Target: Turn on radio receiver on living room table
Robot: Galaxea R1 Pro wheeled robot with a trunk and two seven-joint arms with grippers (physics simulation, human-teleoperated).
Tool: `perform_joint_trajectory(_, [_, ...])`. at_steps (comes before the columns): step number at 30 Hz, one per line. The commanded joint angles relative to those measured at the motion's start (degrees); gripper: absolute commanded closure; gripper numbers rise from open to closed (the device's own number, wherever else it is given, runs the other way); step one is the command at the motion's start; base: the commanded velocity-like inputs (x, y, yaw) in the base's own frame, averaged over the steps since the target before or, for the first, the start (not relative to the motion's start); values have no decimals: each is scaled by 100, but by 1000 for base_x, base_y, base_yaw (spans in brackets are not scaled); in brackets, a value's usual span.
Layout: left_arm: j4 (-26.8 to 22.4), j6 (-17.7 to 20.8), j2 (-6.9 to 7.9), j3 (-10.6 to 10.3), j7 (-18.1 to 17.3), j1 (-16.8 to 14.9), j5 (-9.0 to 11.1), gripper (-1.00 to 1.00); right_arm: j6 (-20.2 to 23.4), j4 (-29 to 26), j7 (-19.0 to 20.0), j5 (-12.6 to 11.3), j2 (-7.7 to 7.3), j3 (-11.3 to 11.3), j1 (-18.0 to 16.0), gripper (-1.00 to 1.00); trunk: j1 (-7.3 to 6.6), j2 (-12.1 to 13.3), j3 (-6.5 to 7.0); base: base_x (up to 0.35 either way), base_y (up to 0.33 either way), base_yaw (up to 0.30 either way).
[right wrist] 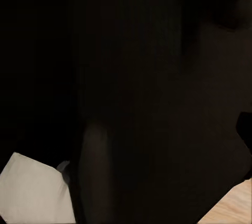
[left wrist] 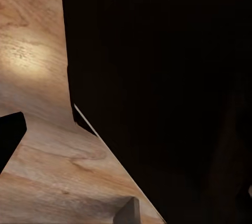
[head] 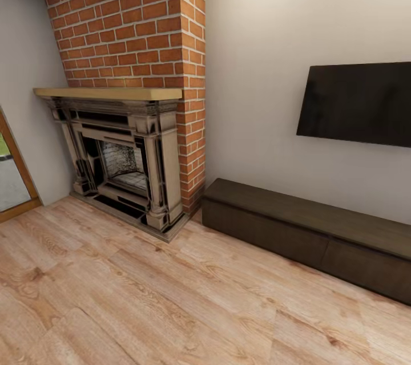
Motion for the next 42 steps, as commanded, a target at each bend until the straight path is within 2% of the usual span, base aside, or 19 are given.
perform_joint_trajectory(1, [-33, 3, -11, -1, 5, 33, -1, -100, 14, -33, -5, 0, 33, 2, 0, -100, 0, 0, 0, 0, 0, 0])
perform_joint_trajectory(10, [-320, 128, -50, 3, 57, 290, 26, -100, 303, -323, -51, 39, 12, 10, 0, -100, 0, 0, 0, 0, 0, 0])
perform_joint_trajectory(11, [-6283, 1709, -77, 3, 48, 289, 34, -100, 2028, -5678, -63, 48, 4, 11, 0, -100, 0, 0, 0, 0, 0, 0])
perform_joint_trajectory(12, [-6876, 2252, -82, 4, 43, 288, 35, -100, 2280, -6107, -72, 49, 3, 11, 0, -100, 0, 0, 0, 0, 0, 0])
perform_joint_trajectory(13, [-8067, 3136, -113, 5, 41, 254, 30, -100, 2776, -7105, -131, 52, 8, 11, -12, -100, 0, 0, 0, 0, 0, 0])
perform_joint_trajectory(14, [-8325, 3296, -155, 2, 42, 192, 26, -100, 2918, -7459, -177, 52, 9, 11, -30, -100, 0, 0, 0, 0, 0, 0])
perform_joint_trajectory(16, [-8523, 3437, -234, -1, 45, 49, 21, -100, 3078, -7888, -267, 53, 9, 11, -91, -100, 0, 0, 0, 0, 0, 0])
perform_joint_trajectory(17, [-8595, 3517, -290, -2, 45, -82, 10, -100, 3187, -8204, -412, 53, 10, 11, -285, -100, 0, 0, 0, 0, 0, 0])
perform_joint_trajectory(21, [-8605, 3454, -302, -2, 42, -157, -2, -100, 3248, -8363, -657, 53, 2, 11, -679, -100, 0, 0, 0, 0, 0, 0])
perform_joint_trajectory(23, [-8567, 3262, -264, 3, 38, -171, -4, -100, 3254, -8396, -731, 53, -2, 11, -811, -100, 0, 0, 0, 0, 0, 0])
perform_joint_trajectory(26, [-8510, 2740, -213, 6, 31, -181, -12, -100, 3236, -8424, -765, 50, -6, 11, -910, -100, 0, 0, 0, 0, 0, 0])
perform_joint_trajectory(27, [-8503, 2382, -191, 0, 31, -184, -20, -100, 3207, -8429, -740, 35, -7, 18, -942, -100, 0, 0, 0, 0, 0, 0])
perform_joint_trajectory(30, [-8471, 2251, -146, -2, 25, -185, -22, -100, 3154, -8425, -575, 34, -15, 42, -953, -100, 0, 0, 0, 0, 0, 0])
perform_joint_trajectory(31, [-8431, 2206, -98, -3, 20, -185, -9, -100, 3067, -8433, -300, 49, -22, 56, -956, -100, 0, 0, 0, 0, 0, 0])
perform_joint_trajectory(35, [-8244, 2174, -71, -5, 17, -185, -16, -100, 3027, -8429, -106, 57, -25, 62, -958, -100, 0, 0, 0, 0, 0, 0])
perform_joint_trajectory(42, [-8105, 2170, -80, -1, 26, -185, -16, -100, 3018, -8398, -76, 71, -21, 78, -958, -100, 0, 0, 0, 0, 0, 0])
